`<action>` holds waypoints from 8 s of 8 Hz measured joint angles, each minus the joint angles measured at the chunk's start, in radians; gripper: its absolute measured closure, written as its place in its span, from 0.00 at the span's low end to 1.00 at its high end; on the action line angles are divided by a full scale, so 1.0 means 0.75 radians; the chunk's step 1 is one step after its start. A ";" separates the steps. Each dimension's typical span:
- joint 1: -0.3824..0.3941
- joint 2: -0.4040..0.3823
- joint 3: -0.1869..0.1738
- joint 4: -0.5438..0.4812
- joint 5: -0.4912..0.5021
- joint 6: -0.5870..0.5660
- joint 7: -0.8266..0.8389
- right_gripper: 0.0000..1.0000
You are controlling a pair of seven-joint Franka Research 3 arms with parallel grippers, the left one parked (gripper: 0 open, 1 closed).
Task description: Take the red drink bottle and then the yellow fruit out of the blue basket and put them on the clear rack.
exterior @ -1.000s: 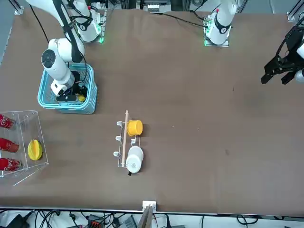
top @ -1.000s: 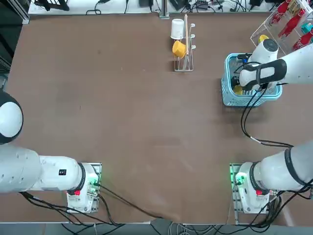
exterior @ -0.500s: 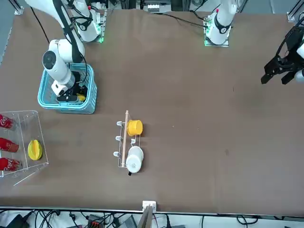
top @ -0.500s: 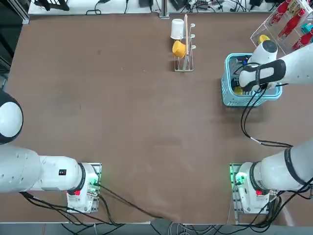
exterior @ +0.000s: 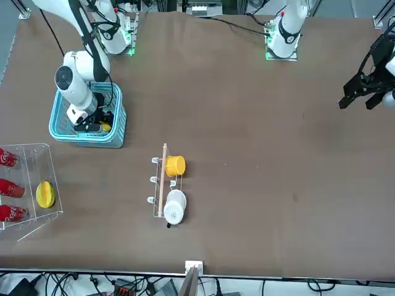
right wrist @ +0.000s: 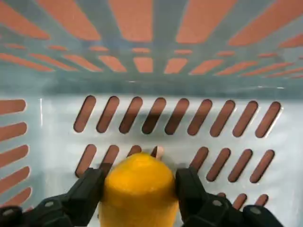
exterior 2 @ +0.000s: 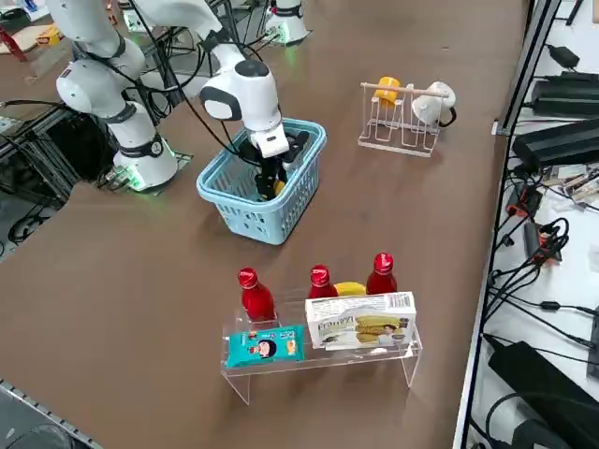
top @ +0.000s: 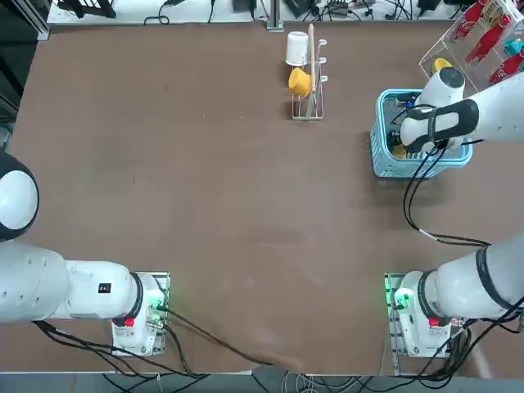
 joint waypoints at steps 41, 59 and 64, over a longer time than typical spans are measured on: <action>-0.309 0.733 -0.016 1.256 -1.110 -0.789 -0.567 0.00; -0.266 -0.047 0.064 1.533 -0.028 -1.648 -0.393 0.00; -0.168 -0.156 0.036 1.457 -0.006 -1.664 -0.275 0.00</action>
